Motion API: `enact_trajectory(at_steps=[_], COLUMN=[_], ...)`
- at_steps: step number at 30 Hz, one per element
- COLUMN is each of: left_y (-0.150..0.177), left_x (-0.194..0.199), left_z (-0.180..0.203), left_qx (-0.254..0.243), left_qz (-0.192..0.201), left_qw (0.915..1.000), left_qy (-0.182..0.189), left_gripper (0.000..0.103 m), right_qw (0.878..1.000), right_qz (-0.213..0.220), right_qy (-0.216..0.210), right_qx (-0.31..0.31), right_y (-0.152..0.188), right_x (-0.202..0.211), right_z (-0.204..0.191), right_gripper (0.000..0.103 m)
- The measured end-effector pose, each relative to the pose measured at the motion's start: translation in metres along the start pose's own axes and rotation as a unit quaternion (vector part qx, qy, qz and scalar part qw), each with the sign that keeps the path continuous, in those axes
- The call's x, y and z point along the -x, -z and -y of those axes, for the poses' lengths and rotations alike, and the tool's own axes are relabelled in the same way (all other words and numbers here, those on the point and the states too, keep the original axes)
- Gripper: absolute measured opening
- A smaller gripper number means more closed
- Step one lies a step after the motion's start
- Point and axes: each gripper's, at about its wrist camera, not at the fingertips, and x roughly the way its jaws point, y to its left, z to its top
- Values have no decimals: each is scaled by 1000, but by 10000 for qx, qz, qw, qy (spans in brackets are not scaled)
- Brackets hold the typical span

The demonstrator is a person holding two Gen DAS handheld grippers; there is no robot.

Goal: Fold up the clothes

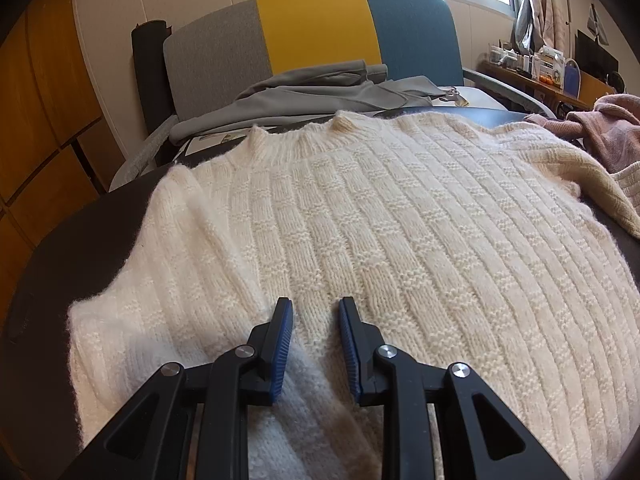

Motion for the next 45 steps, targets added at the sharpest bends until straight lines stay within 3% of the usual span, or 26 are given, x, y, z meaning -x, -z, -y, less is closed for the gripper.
enact_trajectory(at_steps=[6, 8, 11, 13, 15, 18, 23, 24, 26, 28, 34, 36, 38, 39, 42, 45], left_y=[1, 1, 1, 1, 1, 1, 1, 1, 1, 1, 0, 0, 0, 1, 2, 4], left_x=[1, 1, 1, 1, 1, 1, 1, 1, 1, 0, -1, -1, 1, 8, 28, 48], left_z=[3, 4, 4, 3, 3, 3, 4, 4, 4, 5, 5, 5, 4, -1, -17, -32], left_qx=[-58, -58, -57, -64, -69, -66, -79, -82, -89, -99, -78, -82, -82, -40, 87, 214], left_qz=[9, 9, 11, 11, 11, 11, 12, 12, 13, 11, 9, 4, -1, 22, 90, 157], left_qw=[10000, 10000, 10000, 9999, 9999, 9999, 9999, 9999, 9999, 9999, 9999, 9999, 9999, 10000, 9999, 9994], left_qy=[-76, -79, -78, -85, -88, -85, -96, -99, -105, -112, -91, -90, -88, -44, 88, 221], left_gripper=[24, 24, 24, 24, 24, 24, 24, 24, 24, 24, 24, 24, 24, 24, 24, 24], right_qw=[9991, 9986, 9961, 9933, 9909, 9864, 9853, 9843, 9816, 9835, 9802, 9779, 9788, 9808, 9783, 9618], right_qz=[319, 122, 92, 185, 391, 732, 1079, 1132, 1190, 1003, 1199, 1681, 1870, 1796, 1270, 415], right_qy=[18, 132, 271, 329, 367, 557, 855, 984, 1255, 1358, 1513, 1180, 625, 208, -1064, -2144], right_qx=[277, 506, 833, 1095, 1235, 1366, 1010, 932, 815, 651, 434, 392, 549, 732, 1248, 1651], right_y=[4, 7, 7, 5, -4, -30, -81, -89, -102, -107, -78, -59, -38, -25, 20, 73], right_x=[3, -7, -17, -18, -8, 5, 4, 0, -11, -29, -30, -4, 11, 13, 5, -21], right_z=[-24, -34, -43, -49, -49, -43, -10, -3, 10, 25, 17, -9, -46, -70, -147, -230], right_gripper=[49, 48, 23, 19, 6, 6, 6, 0, 0, 0, 4, 21, 37, 43, 43, 41])
